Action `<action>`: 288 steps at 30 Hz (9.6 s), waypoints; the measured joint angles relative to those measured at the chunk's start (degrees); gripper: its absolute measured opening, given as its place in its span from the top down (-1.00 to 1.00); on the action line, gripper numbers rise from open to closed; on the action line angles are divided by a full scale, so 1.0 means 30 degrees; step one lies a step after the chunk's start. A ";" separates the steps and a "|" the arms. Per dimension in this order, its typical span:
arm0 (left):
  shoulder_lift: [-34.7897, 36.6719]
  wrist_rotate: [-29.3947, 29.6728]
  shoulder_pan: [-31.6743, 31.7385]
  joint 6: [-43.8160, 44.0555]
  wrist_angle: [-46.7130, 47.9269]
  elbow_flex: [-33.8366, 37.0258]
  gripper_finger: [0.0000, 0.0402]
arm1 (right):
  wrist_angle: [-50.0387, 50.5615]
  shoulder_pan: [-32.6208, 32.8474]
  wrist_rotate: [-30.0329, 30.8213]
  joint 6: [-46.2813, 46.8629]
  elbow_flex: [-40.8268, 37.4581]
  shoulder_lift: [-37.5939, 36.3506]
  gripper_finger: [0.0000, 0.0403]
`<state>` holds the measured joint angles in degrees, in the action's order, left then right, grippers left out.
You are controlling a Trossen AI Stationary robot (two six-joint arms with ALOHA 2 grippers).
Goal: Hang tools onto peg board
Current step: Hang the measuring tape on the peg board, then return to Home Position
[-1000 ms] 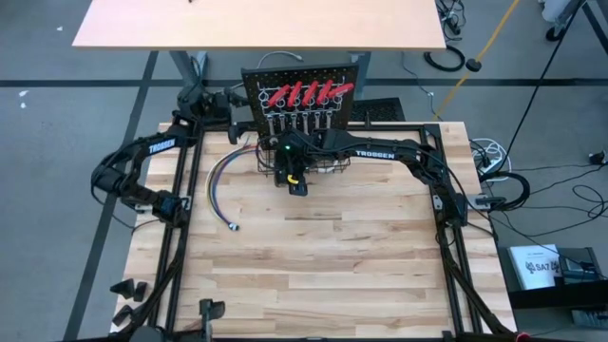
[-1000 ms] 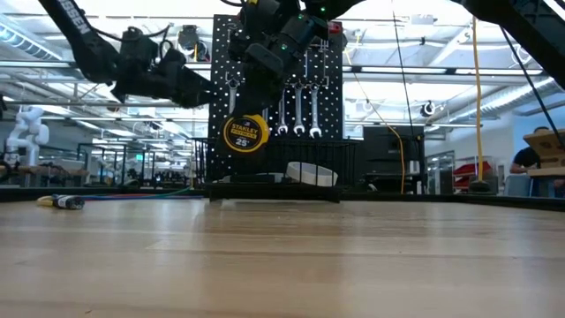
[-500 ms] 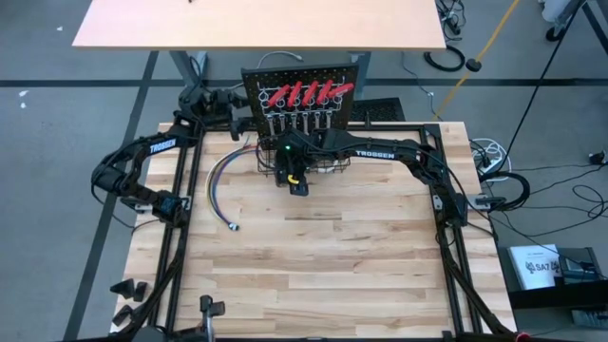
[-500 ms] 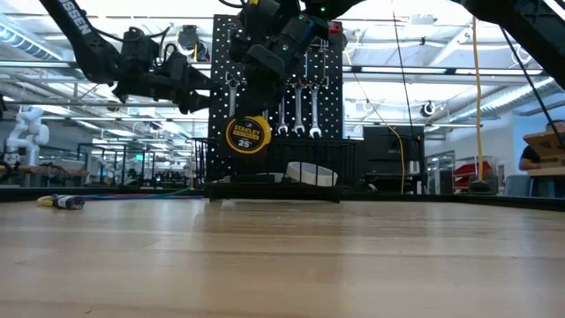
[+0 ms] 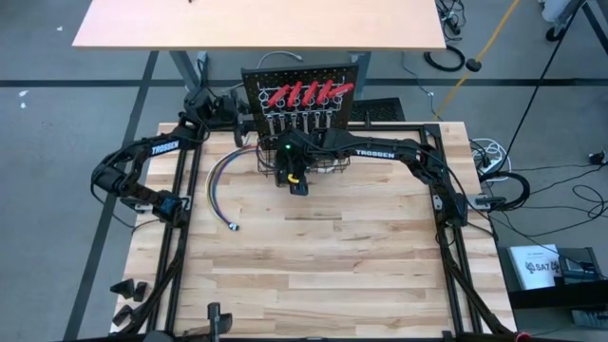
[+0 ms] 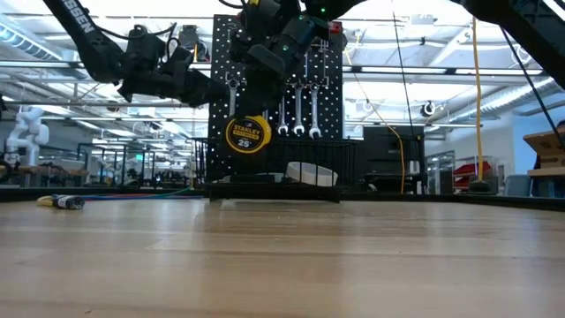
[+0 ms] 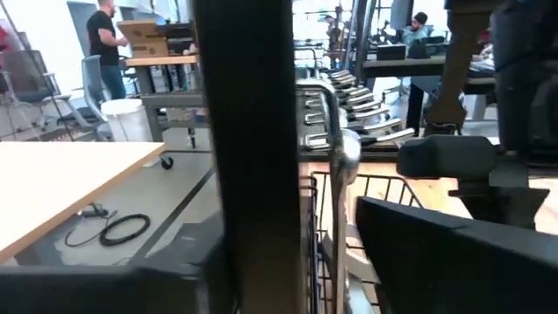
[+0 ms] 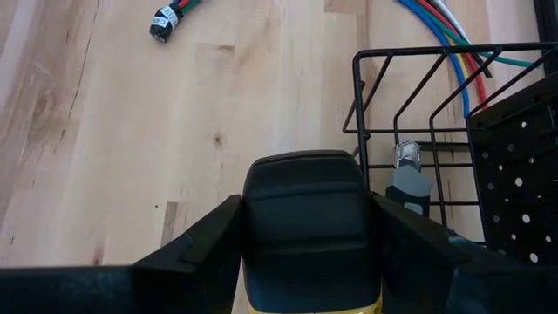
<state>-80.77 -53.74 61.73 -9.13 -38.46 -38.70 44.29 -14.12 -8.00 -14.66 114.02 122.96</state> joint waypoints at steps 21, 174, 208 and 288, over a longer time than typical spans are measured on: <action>0.0015 -0.0670 -0.0028 -0.0140 0.0153 -0.0015 0.64 | 0.0597 -0.0189 -0.0868 -0.1579 -0.0022 0.0000 -0.04; 1.3242 0.7454 -1.0743 0.3884 0.5353 0.3971 -0.54 | -1.5445 -0.2523 -0.3244 0.4162 -1.9783 -1.5977 -0.40; 2.0381 1.1769 -1.1882 0.7300 0.4434 1.1219 -0.54 | -2.3273 -0.2692 -0.2350 0.8630 -3.1744 -2.3461 -0.40; 2.3307 1.5031 -1.1868 0.4882 0.9508 1.2794 -0.54 | -1.2365 0.2583 0.1956 0.5593 -3.6749 -4.0173 -0.40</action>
<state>-10.85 -8.64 26.13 5.52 -9.93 -0.32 7.20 -6.37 -2.13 2.12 3.77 2.44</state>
